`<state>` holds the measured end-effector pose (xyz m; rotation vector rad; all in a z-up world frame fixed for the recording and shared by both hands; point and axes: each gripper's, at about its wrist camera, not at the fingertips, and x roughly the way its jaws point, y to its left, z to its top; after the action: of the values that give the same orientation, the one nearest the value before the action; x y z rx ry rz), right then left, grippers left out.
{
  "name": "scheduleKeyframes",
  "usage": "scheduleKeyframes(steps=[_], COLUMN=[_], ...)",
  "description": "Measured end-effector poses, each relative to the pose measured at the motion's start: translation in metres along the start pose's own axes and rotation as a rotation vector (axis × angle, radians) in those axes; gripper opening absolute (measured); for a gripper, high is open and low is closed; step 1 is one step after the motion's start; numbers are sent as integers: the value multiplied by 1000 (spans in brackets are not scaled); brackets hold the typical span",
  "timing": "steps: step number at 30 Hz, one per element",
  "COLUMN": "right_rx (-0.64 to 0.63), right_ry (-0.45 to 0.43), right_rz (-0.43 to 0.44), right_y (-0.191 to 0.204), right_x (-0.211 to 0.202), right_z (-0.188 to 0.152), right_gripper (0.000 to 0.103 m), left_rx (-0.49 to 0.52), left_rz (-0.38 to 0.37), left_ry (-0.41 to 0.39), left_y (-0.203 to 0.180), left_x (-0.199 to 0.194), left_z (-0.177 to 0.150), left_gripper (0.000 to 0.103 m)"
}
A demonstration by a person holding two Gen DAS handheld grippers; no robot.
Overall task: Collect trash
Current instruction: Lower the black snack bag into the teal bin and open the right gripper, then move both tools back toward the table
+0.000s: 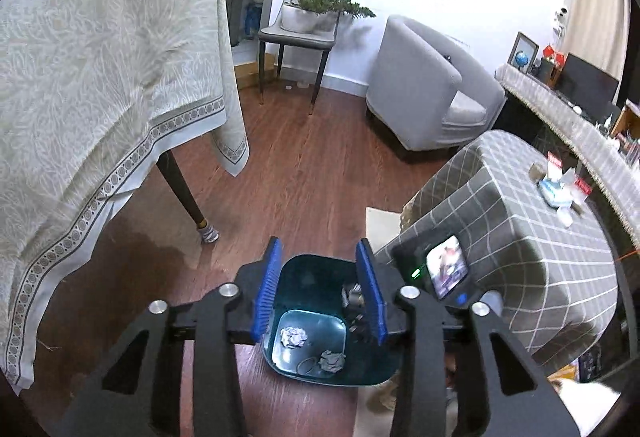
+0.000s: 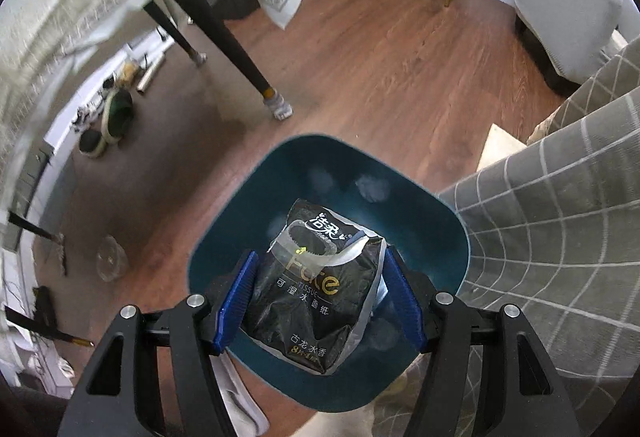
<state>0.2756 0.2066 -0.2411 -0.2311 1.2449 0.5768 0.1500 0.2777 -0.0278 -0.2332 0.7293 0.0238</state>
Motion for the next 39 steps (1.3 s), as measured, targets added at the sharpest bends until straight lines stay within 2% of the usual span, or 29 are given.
scheduleKeyframes(steps=[6, 10, 15, 27, 39], right_rx=[-19, -37, -48, -97, -121], right_ry=[58, 96, 79, -92, -338], right_rz=[-16, -31, -39, -18, 10], right_y=[1, 0, -2, 5, 7], right_x=[24, 36, 35, -26, -137], right_z=[-12, -24, -28, -13, 4], right_gripper=[65, 67, 75, 75, 75], left_rx=[-23, -20, -15, -9, 67], left_rz=[-21, -27, -28, -21, -7], left_ry=[-32, -41, -49, -88, -126], left_y=[5, 4, -2, -11, -54], left_x=[-16, -20, -23, -36, -44], left_z=[7, 10, 13, 26, 39], left_gripper=[33, 33, 33, 33, 33])
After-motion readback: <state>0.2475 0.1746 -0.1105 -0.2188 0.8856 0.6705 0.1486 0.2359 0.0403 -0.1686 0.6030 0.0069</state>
